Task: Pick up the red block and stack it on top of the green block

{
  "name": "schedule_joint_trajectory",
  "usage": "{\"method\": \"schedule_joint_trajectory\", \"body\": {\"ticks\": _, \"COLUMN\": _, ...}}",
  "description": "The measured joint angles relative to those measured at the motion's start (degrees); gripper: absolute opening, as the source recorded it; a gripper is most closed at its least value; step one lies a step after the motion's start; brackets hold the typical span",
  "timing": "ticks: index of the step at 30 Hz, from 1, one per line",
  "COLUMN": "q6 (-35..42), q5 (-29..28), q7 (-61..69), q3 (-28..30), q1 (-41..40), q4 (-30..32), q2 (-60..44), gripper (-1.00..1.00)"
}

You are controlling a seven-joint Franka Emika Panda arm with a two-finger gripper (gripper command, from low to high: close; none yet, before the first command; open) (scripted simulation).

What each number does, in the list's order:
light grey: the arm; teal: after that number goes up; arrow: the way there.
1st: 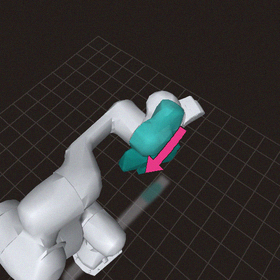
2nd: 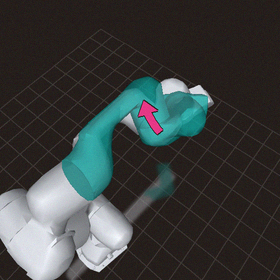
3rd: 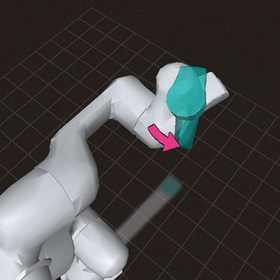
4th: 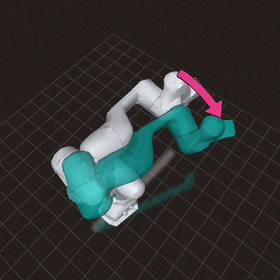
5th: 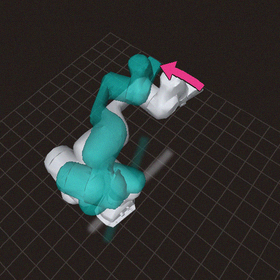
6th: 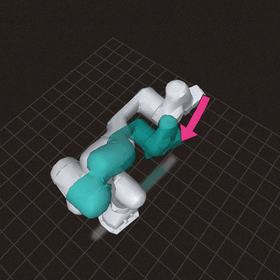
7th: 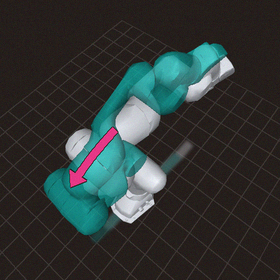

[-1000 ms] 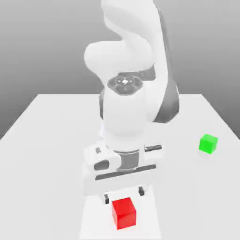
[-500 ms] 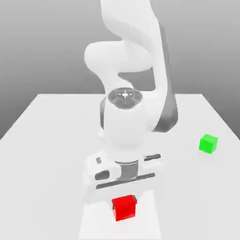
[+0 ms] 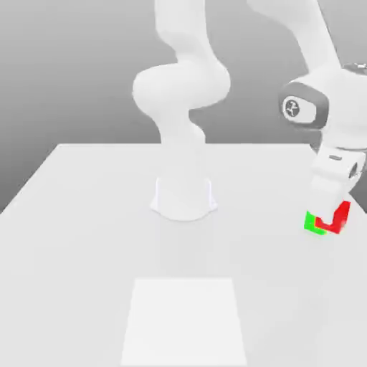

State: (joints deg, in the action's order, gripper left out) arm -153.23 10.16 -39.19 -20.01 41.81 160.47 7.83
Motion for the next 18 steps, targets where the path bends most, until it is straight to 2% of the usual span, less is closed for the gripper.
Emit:
{"method": "schedule_joint_trajectory", "body": {"ticks": 3, "q6": 0.5, "q5": 1.3, "q7": -2.5, "q3": -5.5, "q1": 6.2, "q4": 2.4, "q2": 3.1, "gripper": -1.0}}
{"method": "schedule_joint_trajectory", "body": {"ticks": 5, "q6": -1.7, "q5": -0.3, "q7": -4.5, "q3": -7.3, "q1": 6.8, "q4": 2.9, "q2": 1.4, "gripper": -1.0}}
{"method": "schedule_joint_trajectory", "body": {"ticks": 7, "q6": -5.2, "q5": -3.8, "q7": -7.2, "q3": -8.0, "q1": 5.9, "q4": 3.0, "q2": -2.2, "gripper": -1.0}}
{"method": "schedule_joint_trajectory", "body": {"ticks": 10, "q6": -10.8, "q5": -12.5, "q7": -13.3, "q3": -6.9, "q1": 4.6, "q4": 2.9, "q2": -8.5, "gripper": -1.0}}
{"method": "schedule_joint_trajectory", "body": {"ticks": 11, "q6": -12.5, "q5": -16.0, "q7": -15.8, "q3": -5.5, "q1": 5.2, "q4": 2.8, "q2": -10.6, "gripper": 1.0}}
{"method": "schedule_joint_trajectory", "body": {"ticks": 16, "q6": -12.5, "q5": -16.0, "q7": -15.8, "q3": -5.5, "q1": 5.2, "q4": 2.8, "q2": -10.6, "gripper": 1.0}}
{"method": "schedule_joint_trajectory", "body": {"ticks": 17, "q6": -13.4, "q5": -17.8, "q7": -17.1, "q3": -4.8, "q1": 5.6, "q4": 2.7, "q2": -11.7, "gripper": 1.0}}
{"method": "schedule_joint_trajectory", "body": {"ticks": 18, "q6": -12.9, "q5": -16.6, "q7": -16.3, "q3": -5.3, "q1": 5.7, "q4": 2.8, "q2": -11.1, "gripper": 1.0}}
